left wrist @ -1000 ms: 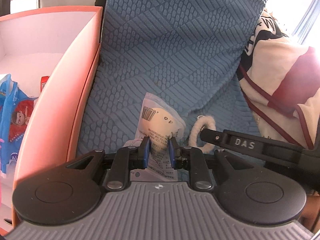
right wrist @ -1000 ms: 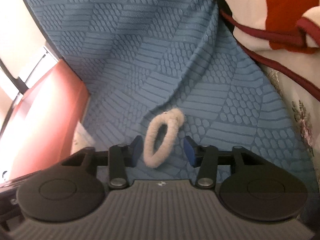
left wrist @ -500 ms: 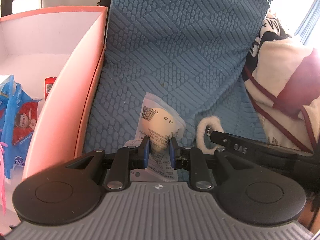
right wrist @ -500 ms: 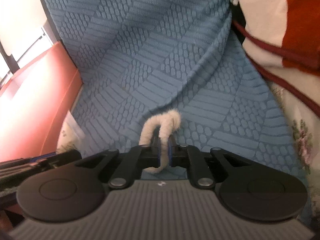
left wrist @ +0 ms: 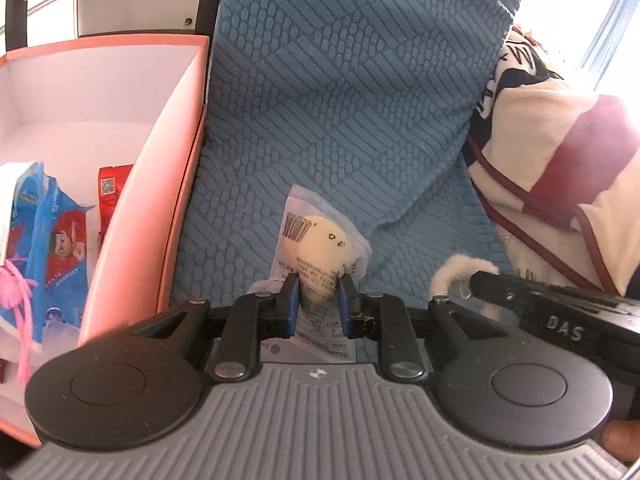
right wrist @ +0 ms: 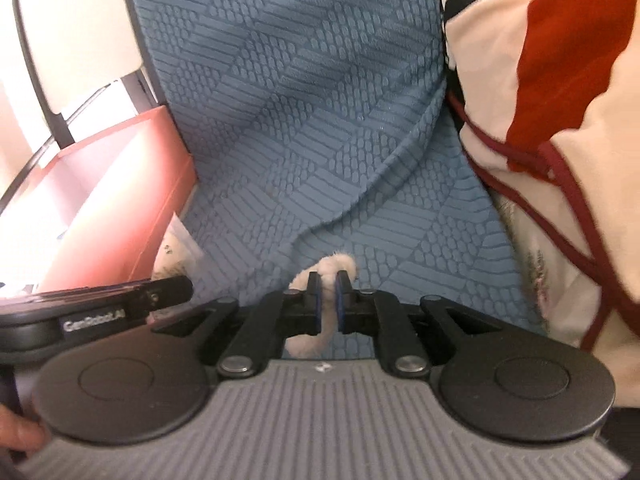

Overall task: Organize soft objects
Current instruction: 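Carry the packet and keychain over the pink box with both tools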

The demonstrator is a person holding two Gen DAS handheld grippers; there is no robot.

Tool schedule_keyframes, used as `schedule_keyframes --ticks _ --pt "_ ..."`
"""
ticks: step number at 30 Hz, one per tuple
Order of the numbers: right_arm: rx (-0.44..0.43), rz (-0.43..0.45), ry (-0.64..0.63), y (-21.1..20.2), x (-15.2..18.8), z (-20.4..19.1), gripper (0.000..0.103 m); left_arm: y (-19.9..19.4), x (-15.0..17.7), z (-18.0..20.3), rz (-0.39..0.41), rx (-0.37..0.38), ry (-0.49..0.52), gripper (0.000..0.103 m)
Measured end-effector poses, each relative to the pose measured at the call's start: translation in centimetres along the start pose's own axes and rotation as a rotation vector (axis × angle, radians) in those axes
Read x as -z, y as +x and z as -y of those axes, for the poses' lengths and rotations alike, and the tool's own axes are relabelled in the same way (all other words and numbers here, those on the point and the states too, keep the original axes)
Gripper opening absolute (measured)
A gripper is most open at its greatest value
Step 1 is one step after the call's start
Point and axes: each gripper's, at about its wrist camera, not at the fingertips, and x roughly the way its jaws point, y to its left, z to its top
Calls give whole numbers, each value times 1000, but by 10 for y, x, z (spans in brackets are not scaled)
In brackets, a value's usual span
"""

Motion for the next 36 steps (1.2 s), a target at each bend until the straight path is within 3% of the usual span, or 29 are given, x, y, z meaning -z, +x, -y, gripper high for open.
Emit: schedule_keyframes --ticks 8,17,36 --pt "-25 16 -9 -41 14 -4 10 -27 8 7 -8 74 -14 24" --pt "-44 37 31 -79 26 7 10 -63 17 17 -9 101 -18 24" --pt "-100 96 21 -120 21 -16 10 -128 -5 3 40 109 -36 24"
